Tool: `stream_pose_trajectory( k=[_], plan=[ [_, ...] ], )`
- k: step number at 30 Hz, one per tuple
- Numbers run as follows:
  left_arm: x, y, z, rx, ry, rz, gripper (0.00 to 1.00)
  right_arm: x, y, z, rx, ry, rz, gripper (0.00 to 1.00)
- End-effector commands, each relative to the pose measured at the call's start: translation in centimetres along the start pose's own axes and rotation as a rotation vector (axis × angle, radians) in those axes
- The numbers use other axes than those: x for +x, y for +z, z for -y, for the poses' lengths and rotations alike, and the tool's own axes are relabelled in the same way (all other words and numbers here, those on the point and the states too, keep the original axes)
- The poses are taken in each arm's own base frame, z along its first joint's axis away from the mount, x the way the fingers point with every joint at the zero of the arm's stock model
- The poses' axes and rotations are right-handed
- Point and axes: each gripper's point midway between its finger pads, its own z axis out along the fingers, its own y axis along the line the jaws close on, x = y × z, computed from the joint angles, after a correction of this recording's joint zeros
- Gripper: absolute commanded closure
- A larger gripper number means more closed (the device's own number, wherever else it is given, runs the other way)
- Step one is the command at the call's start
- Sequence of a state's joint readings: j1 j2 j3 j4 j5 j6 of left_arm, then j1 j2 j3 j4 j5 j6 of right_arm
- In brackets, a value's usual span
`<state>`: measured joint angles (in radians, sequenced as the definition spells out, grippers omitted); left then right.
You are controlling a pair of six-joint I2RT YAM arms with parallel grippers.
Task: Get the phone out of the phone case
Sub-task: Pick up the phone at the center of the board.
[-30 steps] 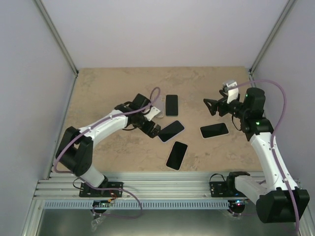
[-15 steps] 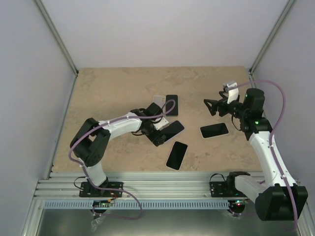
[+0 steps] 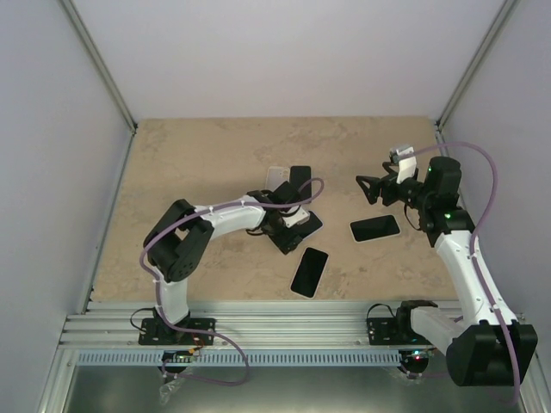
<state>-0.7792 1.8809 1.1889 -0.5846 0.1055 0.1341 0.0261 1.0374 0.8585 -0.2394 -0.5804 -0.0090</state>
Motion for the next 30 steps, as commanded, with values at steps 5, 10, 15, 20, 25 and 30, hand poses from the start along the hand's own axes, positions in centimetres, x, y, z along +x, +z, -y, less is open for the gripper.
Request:
stream_pose_trajectory(
  k=[5,10,15,20,25,30],
  plan=[
    [-2.5,1.4,-0.4,-0.036,-0.002,0.023,0.1,0.0,0.1,0.1,-0.005,-0.003,0.015,0.02],
    [-3.0,2.2,0.0,-0.07,0.023,0.014,0.11,0.1,0.1,0.1,-0.008,-0.005,0.013,0.02],
    [-2.6,3.4,0.4,-0.056,0.027,-0.024,0.15,0.2,0.0,0.2,0.0,-0.017,0.017,0.02],
    [-2.5,3.1,0.9,-0.023,0.032,-0.035,0.29,-0.2,0.0,0.4,0.018,-0.027,0.027,0.02],
    [-4.4,0.1,0.9,-0.038,0.041,0.061,0.39,-1.4,-0.3,0.4,0.018,-0.052,0.052,0.02],
    [-6.9,-3.7,0.6,-0.081,0.05,0.209,0.51,-3.0,-0.5,0.5,0.028,-0.093,0.067,0.02]
  ],
)
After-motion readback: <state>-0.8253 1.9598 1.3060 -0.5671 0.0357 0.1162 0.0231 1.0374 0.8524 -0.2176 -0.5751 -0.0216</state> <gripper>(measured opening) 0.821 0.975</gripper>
